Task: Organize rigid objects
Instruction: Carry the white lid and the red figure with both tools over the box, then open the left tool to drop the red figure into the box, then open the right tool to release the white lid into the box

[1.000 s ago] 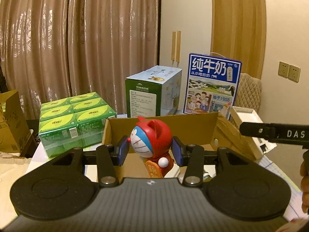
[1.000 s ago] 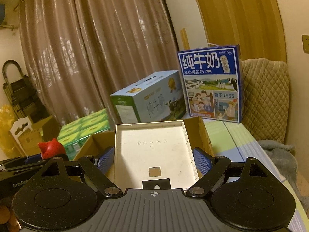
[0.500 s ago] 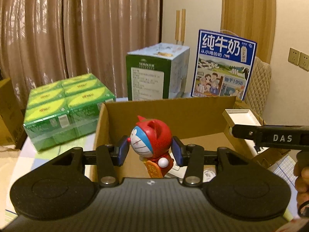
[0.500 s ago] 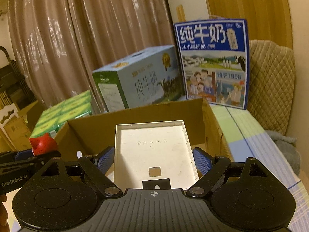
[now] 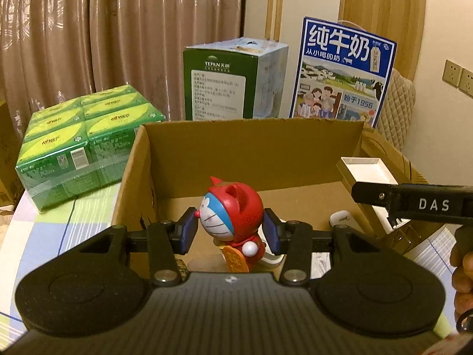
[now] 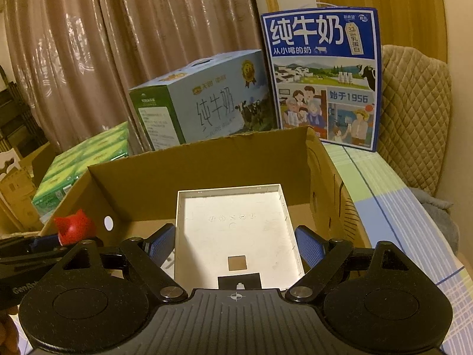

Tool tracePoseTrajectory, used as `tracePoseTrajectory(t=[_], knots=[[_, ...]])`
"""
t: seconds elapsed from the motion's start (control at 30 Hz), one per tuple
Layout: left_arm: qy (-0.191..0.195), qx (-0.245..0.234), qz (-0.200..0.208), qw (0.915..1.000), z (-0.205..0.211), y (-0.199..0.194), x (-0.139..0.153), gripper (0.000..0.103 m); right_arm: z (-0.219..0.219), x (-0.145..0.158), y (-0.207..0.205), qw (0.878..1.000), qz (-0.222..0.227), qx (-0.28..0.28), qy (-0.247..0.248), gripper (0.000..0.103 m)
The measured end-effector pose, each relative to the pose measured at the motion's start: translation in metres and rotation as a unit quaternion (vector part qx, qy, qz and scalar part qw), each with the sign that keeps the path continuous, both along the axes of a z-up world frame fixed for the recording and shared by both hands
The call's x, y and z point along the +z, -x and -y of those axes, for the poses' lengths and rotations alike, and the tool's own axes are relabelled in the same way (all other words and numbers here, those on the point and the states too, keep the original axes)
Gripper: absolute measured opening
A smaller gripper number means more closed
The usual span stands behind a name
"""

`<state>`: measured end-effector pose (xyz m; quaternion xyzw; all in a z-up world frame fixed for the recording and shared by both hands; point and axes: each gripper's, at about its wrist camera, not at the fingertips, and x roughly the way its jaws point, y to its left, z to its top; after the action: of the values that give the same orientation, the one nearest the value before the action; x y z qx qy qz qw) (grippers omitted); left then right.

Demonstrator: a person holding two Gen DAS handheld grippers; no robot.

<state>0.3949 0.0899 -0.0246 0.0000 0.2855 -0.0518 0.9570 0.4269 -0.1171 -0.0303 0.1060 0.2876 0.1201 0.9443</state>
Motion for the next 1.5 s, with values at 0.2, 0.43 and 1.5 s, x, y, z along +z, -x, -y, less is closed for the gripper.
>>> tracePoseTrajectory(t=[0.2, 0.43, 1.5], knots=[[0.000, -0.001, -0.005, 1.0000, 0.001, -0.002, -0.003, 0.042, -0.003, 0.000, 0.000, 1.000, 0.002, 0.001, 0.006, 0.084], [0.010, 0.000, -0.005, 0.9999, -0.001, -0.002, -0.002, 0.042, -0.005, -0.001, 0.000, 1.000, 0.002, 0.004, 0.007, 0.084], [0.010, 0.007, 0.012, 0.9999, -0.003, 0.002, 0.007, 0.051, -0.007, 0.001, 0.001, 1.000, 0.009, 0.005, 0.003, 0.084]])
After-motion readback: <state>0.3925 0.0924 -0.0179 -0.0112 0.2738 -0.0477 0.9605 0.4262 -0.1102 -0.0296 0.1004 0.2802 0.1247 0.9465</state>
